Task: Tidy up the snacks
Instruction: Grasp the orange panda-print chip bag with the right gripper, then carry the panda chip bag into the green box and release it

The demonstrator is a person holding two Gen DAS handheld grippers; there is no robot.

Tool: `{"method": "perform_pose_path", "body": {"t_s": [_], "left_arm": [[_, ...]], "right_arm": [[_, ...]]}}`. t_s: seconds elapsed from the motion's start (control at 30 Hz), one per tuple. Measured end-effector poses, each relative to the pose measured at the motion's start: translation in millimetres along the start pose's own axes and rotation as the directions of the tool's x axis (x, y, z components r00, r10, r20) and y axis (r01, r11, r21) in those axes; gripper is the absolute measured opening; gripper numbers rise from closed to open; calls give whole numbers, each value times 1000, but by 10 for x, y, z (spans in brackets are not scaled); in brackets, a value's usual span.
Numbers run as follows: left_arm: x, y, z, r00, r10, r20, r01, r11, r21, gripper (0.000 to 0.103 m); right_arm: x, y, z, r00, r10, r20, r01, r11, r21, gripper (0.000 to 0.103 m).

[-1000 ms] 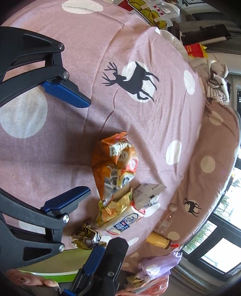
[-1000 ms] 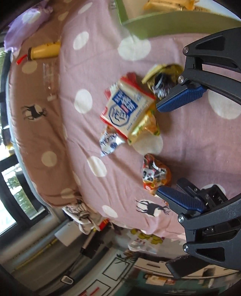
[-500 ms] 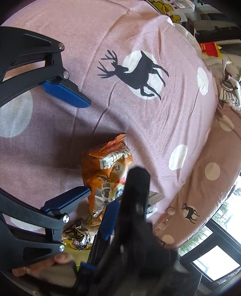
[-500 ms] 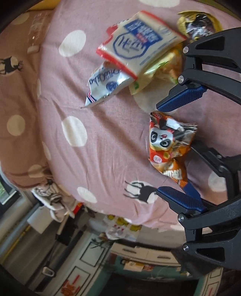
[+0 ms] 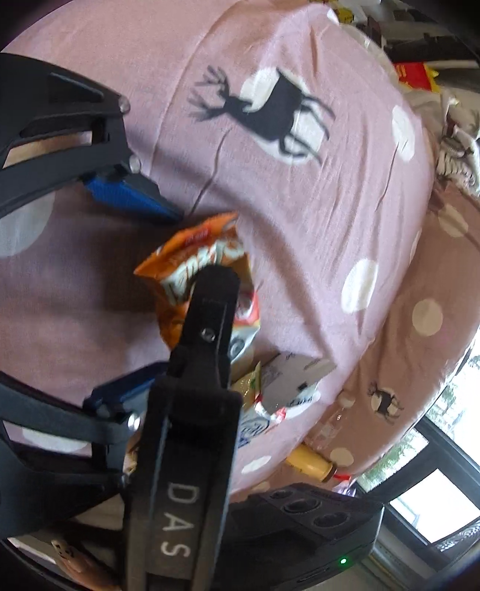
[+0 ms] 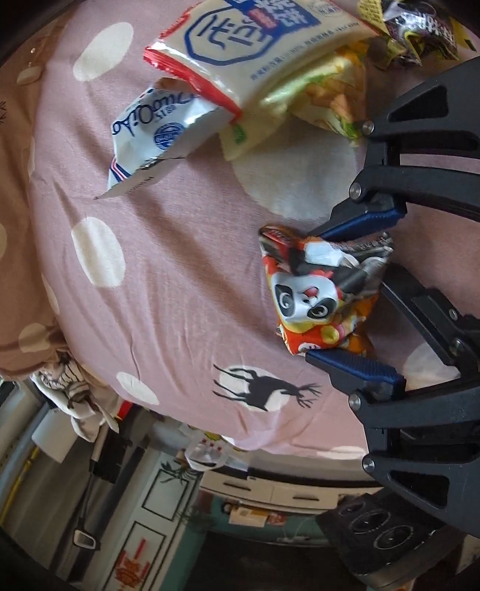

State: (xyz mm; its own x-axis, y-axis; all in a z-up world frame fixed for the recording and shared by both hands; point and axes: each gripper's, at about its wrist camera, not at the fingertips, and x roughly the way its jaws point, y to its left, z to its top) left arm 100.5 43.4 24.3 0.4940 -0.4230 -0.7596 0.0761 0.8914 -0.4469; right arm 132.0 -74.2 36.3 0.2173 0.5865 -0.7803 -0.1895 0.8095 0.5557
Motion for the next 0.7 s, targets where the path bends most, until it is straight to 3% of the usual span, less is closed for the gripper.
{"method": "perform_pose_path", "body": {"t_s": [0.2, 0.37, 0.7], "left_arm": [[-23, -109, -116, 999, -37, -26, 38, 999, 15, 51], [-244, -327, -192, 997, -67, 38, 64, 995, 76, 51], [-616, -811, -401, 985, -136, 104, 113, 972, 204, 50]], "right_arm": [[-138, 27, -207, 999, -2, 52, 3, 1000, -8, 49], [-459, 123, -345, 989, -10, 146, 14, 999, -29, 49], [-1138, 197, -808, 936, -45, 348, 61, 998, -33, 49]]}}
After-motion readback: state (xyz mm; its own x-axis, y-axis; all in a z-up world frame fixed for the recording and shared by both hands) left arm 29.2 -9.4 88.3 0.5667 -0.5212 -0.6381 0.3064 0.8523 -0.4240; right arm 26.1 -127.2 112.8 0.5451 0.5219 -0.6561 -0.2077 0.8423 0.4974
